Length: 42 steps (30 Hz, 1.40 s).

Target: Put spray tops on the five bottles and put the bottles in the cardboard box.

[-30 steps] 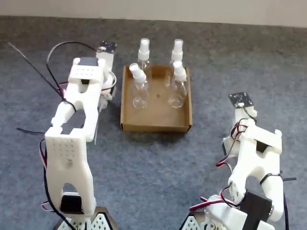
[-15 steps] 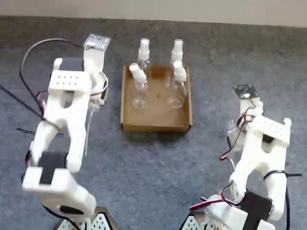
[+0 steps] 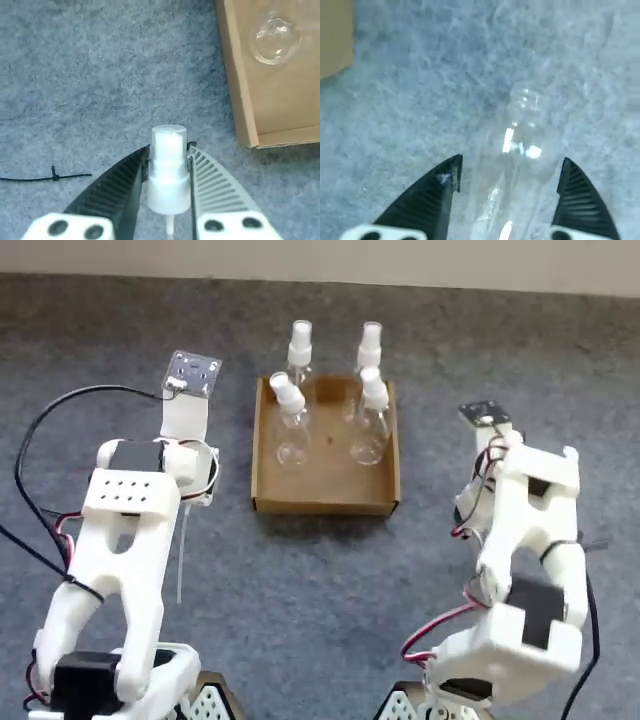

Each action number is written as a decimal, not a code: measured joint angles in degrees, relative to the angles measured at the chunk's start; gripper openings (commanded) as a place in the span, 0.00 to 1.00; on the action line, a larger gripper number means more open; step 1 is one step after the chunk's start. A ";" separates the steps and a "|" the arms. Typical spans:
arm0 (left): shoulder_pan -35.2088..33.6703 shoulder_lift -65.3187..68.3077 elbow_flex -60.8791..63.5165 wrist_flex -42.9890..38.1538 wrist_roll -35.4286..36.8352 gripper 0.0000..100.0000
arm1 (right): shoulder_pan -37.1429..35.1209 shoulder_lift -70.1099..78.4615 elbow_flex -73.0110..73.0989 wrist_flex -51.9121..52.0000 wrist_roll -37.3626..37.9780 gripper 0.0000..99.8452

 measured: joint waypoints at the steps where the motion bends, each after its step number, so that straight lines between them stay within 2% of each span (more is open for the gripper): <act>1: 0.00 0.00 0.18 -0.18 0.00 0.02 | 0.00 1.41 -0.70 0.00 -0.09 0.23; 8: 0.00 1.49 0.26 -2.02 0.00 0.02 | 0.35 3.60 -1.67 0.00 -0.09 0.00; 17: 0.09 1.76 0.26 -2.11 0.00 0.02 | 0.35 1.93 -2.37 0.26 -1.41 0.00; 23: 0.09 -2.81 -2.37 -1.67 0.00 0.02 | -0.09 -16.53 -3.87 0.44 -8.97 0.00; 28: 0.09 -14.51 -6.24 3.08 0.00 0.02 | -9.23 -37.71 -0.26 1.14 -14.42 0.00; 32: 0.00 -25.14 -9.32 6.42 0.00 0.02 | -21.10 -50.02 3.87 1.23 -16.62 0.00; 37: -0.09 -33.76 -16.44 6.86 0.00 0.02 | -35.78 -53.01 5.36 0.35 -16.70 0.00; 42: 0.09 -35.69 -26.81 6.86 0.00 0.02 | -44.22 -56.53 6.24 1.49 -17.14 0.00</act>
